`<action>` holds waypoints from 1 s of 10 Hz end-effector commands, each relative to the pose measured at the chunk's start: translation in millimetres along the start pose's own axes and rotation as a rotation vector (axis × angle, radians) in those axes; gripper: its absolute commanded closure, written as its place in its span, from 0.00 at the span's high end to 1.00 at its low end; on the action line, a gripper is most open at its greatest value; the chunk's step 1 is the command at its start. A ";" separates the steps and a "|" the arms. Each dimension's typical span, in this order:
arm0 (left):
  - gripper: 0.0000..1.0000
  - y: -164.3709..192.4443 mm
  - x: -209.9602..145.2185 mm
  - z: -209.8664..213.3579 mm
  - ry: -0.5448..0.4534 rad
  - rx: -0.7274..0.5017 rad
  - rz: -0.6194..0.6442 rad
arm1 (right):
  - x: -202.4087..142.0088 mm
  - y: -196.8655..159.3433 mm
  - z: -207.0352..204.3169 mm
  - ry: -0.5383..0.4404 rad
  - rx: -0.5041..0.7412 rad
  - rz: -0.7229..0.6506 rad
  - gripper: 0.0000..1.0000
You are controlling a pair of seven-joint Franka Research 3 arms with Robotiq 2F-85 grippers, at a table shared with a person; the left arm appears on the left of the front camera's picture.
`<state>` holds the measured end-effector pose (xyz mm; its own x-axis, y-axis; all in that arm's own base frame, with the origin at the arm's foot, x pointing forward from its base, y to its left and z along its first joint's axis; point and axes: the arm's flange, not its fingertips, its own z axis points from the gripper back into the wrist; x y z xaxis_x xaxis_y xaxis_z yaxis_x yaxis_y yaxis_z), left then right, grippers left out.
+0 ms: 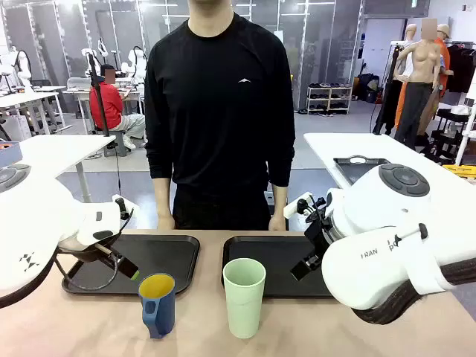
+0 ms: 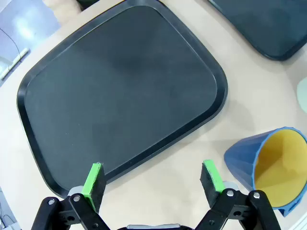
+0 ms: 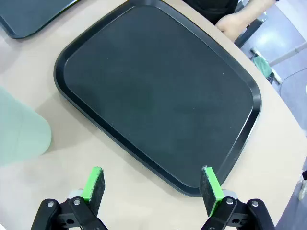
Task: Sort and store the cups by type.
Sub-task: Pick up the Reusable plastic cup.
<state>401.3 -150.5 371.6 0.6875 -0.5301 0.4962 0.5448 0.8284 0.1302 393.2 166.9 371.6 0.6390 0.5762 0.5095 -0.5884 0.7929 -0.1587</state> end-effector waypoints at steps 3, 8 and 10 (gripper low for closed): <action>1.00 -0.1 0.1 0.0 0.000 0.000 0.000 | 0.0 0.0 0.0 0.000 0.000 0.000 1.00; 1.00 -0.1 0.1 0.0 0.000 0.000 0.000 | 0.0 0.0 0.0 0.000 0.000 0.000 1.00; 1.00 -0.1 0.1 0.0 0.000 0.000 0.000 | 0.0 0.0 0.0 0.000 0.000 0.000 1.00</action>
<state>401.2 -150.9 371.6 0.6869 -0.5310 0.4962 0.5456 0.8278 0.1305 393.2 167.0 371.6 0.6377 0.5782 0.5090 -0.5897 0.7916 -0.1604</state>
